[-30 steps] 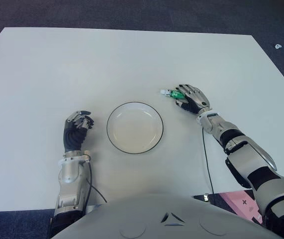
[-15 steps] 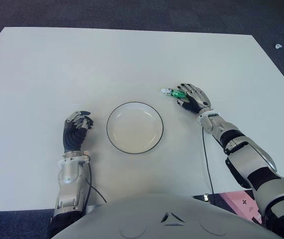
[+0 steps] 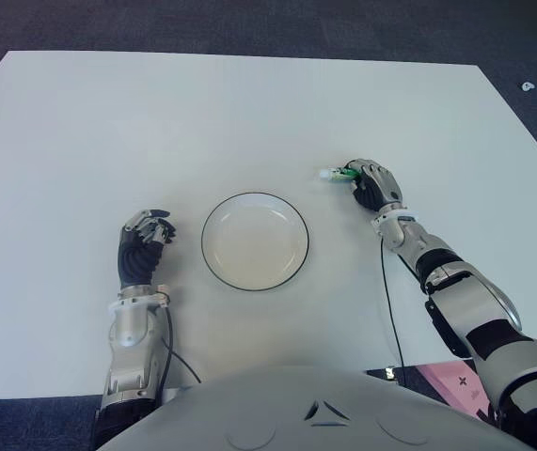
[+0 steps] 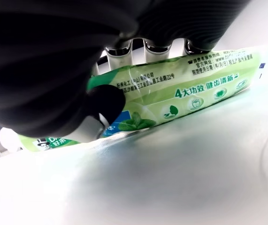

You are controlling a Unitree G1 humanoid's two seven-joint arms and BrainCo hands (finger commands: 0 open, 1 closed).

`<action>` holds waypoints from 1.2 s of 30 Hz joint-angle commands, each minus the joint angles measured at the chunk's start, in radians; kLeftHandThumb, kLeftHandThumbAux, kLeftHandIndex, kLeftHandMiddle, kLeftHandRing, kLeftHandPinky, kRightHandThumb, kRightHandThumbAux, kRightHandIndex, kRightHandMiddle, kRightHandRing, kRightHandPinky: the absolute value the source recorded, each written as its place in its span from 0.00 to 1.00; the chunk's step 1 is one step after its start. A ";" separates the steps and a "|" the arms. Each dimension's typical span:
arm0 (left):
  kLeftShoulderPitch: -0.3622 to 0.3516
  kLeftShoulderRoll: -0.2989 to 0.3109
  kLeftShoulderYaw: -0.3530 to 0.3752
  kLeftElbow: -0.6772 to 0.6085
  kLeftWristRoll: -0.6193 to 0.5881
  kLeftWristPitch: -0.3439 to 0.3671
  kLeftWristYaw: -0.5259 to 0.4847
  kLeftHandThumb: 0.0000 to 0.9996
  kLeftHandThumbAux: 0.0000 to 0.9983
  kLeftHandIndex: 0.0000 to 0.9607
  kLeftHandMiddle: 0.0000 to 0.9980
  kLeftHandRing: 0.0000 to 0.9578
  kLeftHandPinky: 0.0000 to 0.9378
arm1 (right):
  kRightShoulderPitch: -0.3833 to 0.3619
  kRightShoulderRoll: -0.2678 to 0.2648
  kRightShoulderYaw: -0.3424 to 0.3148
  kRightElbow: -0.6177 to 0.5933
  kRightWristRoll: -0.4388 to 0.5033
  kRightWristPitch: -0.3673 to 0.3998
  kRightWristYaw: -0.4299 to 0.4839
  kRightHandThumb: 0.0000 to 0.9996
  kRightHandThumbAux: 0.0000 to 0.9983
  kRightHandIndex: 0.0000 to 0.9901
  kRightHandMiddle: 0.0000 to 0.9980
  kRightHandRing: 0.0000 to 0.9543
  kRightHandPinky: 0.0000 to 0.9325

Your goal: Put the toothpaste on the table into the plate.

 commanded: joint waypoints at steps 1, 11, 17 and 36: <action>0.025 -0.008 0.004 0.020 -0.004 0.049 0.007 0.71 0.71 0.45 0.61 0.62 0.62 | 0.101 0.037 0.046 0.037 -0.046 0.014 0.050 0.85 0.67 0.40 0.56 0.84 0.86; 0.020 -0.010 0.007 0.025 -0.004 0.041 0.009 0.71 0.72 0.45 0.61 0.62 0.62 | 0.100 0.027 0.046 0.025 -0.042 0.009 0.014 0.85 0.68 0.40 0.55 0.90 0.93; 0.022 -0.008 0.007 0.023 -0.004 0.037 0.006 0.71 0.71 0.45 0.61 0.62 0.63 | 0.097 0.019 0.044 0.013 -0.039 0.001 0.004 0.85 0.68 0.40 0.55 0.91 0.94; 0.010 -0.012 0.009 0.028 -0.002 0.041 0.012 0.71 0.71 0.45 0.60 0.62 0.63 | 0.092 -0.003 0.046 -0.023 -0.047 -0.035 -0.039 0.85 0.68 0.40 0.55 0.91 0.94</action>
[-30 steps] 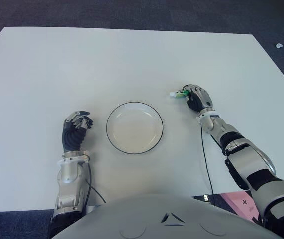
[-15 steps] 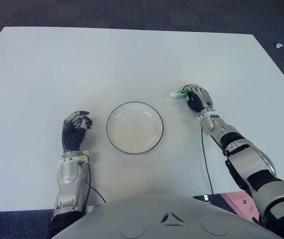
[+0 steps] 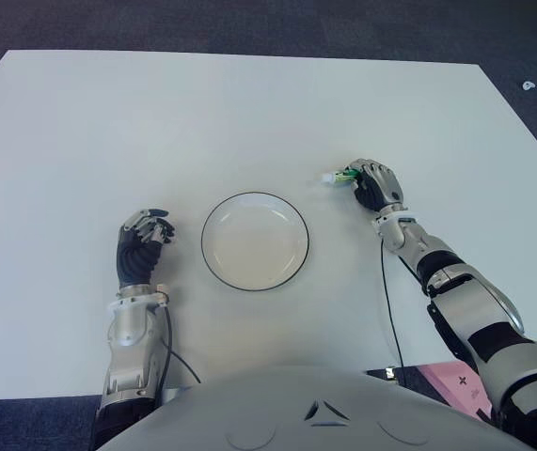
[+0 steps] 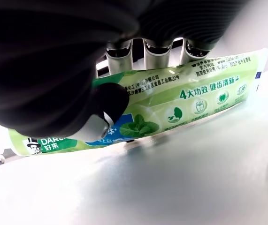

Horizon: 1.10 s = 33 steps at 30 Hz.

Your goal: Put the toothpaste on the table into the plate.

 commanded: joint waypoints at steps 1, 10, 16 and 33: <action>0.012 -0.011 0.003 0.032 -0.002 0.036 0.013 0.71 0.71 0.45 0.61 0.62 0.64 | 0.073 0.020 0.030 0.016 -0.036 -0.011 0.025 0.85 0.68 0.40 0.55 0.91 0.94; 0.008 -0.010 0.002 0.037 -0.007 0.019 0.004 0.71 0.72 0.45 0.61 0.63 0.65 | 0.067 0.009 0.000 -0.041 -0.009 -0.052 0.001 0.85 0.68 0.40 0.55 0.91 0.94; 0.010 -0.010 0.003 0.032 0.005 0.030 0.016 0.71 0.71 0.45 0.61 0.63 0.64 | 0.090 -0.014 -0.048 -0.190 0.019 -0.072 0.005 0.85 0.68 0.40 0.55 0.91 0.95; 0.005 -0.016 -0.004 0.028 0.004 0.027 0.019 0.71 0.71 0.45 0.62 0.63 0.65 | 0.217 0.022 -0.189 -0.677 0.074 -0.020 0.124 0.85 0.68 0.39 0.55 0.92 0.95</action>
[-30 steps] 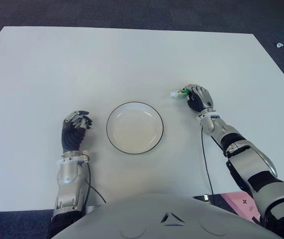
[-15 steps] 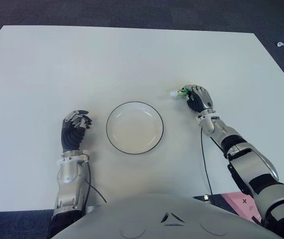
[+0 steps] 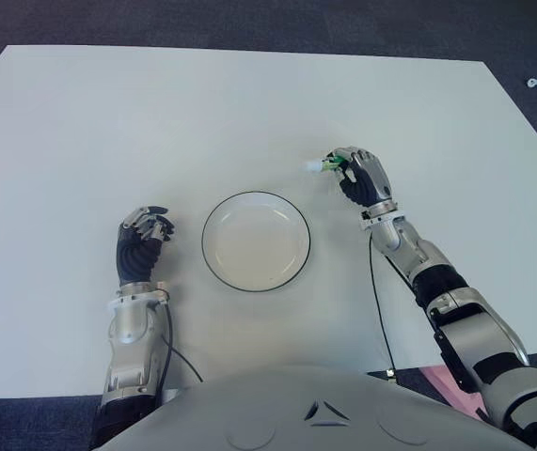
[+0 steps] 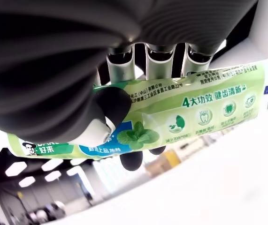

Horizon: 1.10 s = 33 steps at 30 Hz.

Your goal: Put the toothpaste on the table into the plate.

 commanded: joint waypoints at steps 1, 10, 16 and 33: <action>0.016 -0.013 -0.005 0.024 -0.001 0.037 0.005 0.71 0.71 0.45 0.62 0.63 0.65 | 0.030 0.028 -0.031 -0.105 0.025 0.011 0.044 0.85 0.68 0.39 0.55 0.92 0.95; 0.014 -0.013 -0.011 0.022 -0.002 0.038 0.002 0.71 0.72 0.45 0.62 0.63 0.64 | 0.033 0.058 -0.048 -0.189 0.048 -0.091 0.099 0.85 0.68 0.39 0.54 0.92 0.95; 0.013 -0.007 -0.010 0.031 -0.007 0.041 -0.004 0.71 0.71 0.45 0.62 0.63 0.63 | 0.035 0.060 -0.046 -0.238 0.030 -0.162 0.122 0.85 0.68 0.40 0.54 0.93 0.96; 0.008 -0.011 -0.010 0.048 -0.003 0.030 0.005 0.71 0.71 0.45 0.61 0.63 0.63 | 0.016 0.049 0.004 -0.297 -0.072 -0.374 0.157 0.85 0.68 0.40 0.54 0.92 0.94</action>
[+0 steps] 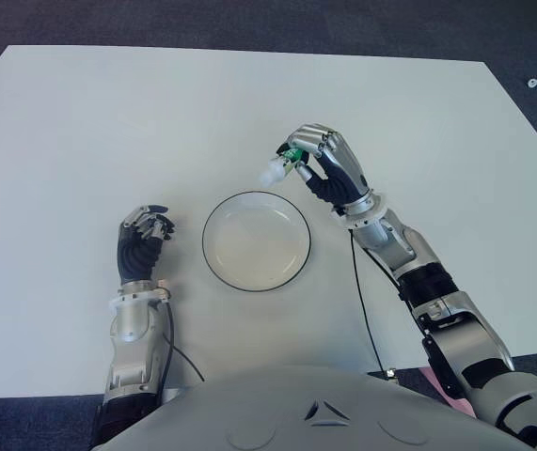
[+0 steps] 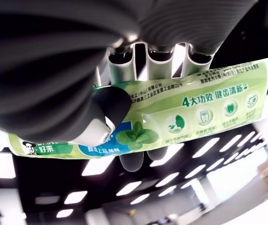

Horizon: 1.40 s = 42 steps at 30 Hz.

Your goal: Put the toothpaste on the table into the plate.

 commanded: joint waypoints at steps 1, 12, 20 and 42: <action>0.019 -0.010 -0.003 0.037 0.000 0.037 0.004 0.71 0.71 0.45 0.61 0.63 0.63 | -0.003 -0.013 0.016 -0.005 0.014 -0.059 0.057 0.85 0.68 0.40 0.54 0.92 0.94; 0.018 -0.009 -0.002 0.048 -0.006 0.022 -0.002 0.71 0.71 0.46 0.61 0.62 0.63 | 0.002 -0.035 0.049 -0.026 -0.048 -0.144 0.146 0.85 0.68 0.40 0.55 0.92 0.94; 0.019 -0.016 -0.001 0.051 -0.003 0.016 0.007 0.71 0.71 0.46 0.61 0.62 0.63 | 0.012 -0.053 0.068 -0.043 -0.123 -0.152 0.162 0.85 0.68 0.40 0.55 0.92 0.95; 0.022 -0.017 0.001 0.038 0.009 0.043 0.013 0.71 0.71 0.45 0.61 0.62 0.63 | 0.056 -0.170 0.087 -0.212 0.106 0.025 0.646 0.19 0.42 0.01 0.01 0.02 0.02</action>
